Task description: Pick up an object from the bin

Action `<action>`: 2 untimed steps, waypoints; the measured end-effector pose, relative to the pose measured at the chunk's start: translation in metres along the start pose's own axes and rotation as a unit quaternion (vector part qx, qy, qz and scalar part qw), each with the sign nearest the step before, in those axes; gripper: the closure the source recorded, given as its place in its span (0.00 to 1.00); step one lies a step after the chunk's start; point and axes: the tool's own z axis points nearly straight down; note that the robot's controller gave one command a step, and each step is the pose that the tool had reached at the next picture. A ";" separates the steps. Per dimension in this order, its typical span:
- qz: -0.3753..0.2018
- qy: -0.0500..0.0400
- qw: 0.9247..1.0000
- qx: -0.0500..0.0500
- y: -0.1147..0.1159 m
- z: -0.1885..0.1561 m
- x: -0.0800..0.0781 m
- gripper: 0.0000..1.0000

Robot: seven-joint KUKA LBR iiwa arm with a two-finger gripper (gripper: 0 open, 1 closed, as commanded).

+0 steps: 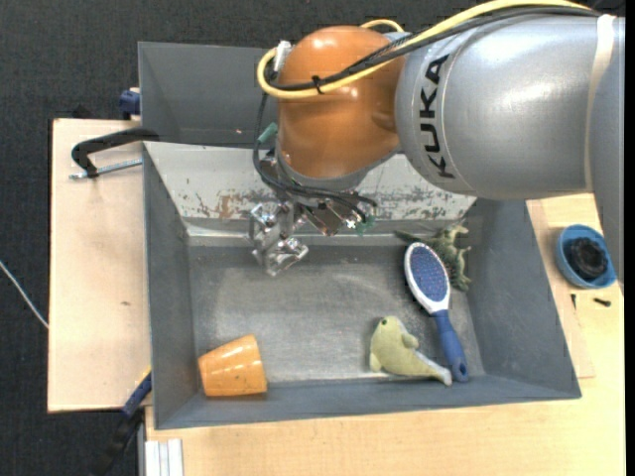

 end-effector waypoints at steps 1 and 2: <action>-0.212 0.005 0.977 -0.004 0.021 0.048 0.014 1.00; -0.212 0.003 0.977 -0.003 0.020 0.046 0.013 0.00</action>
Offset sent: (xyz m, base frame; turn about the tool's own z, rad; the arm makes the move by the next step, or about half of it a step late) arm -0.0235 0.0045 -0.0478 -0.4289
